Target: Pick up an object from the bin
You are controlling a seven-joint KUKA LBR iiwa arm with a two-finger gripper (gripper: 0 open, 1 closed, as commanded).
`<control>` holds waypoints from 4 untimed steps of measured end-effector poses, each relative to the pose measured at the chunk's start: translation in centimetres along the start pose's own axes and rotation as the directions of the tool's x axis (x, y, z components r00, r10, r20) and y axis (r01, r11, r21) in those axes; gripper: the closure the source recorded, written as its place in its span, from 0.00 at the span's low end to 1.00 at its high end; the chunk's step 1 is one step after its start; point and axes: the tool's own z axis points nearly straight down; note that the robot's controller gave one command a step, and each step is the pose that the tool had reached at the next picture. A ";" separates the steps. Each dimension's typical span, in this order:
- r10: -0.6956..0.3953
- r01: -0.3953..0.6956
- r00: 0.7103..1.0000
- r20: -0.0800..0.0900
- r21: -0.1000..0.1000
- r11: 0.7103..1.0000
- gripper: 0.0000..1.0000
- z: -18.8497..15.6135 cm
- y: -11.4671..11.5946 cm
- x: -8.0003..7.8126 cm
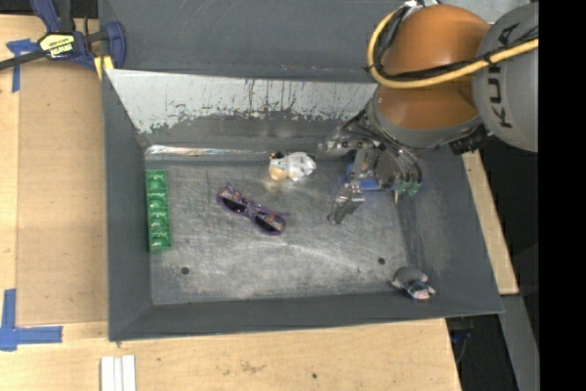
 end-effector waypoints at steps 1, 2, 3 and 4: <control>0.100 -0.100 0.995 0.003 -0.001 0.995 0.00 5.5 3.6 -1.0; -0.012 0.012 1.000 -0.001 0.000 1.000 0.00 7.0 6.9 -1.8; 0.157 -0.157 0.988 0.002 -0.001 0.988 0.00 6.2 8.0 -1.5; 0.149 -0.149 0.989 0.001 0.000 0.989 0.00 11.4 8.8 -1.3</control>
Offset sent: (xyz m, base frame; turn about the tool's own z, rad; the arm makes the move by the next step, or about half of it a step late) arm 0.0203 0.0779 -0.0677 -0.0306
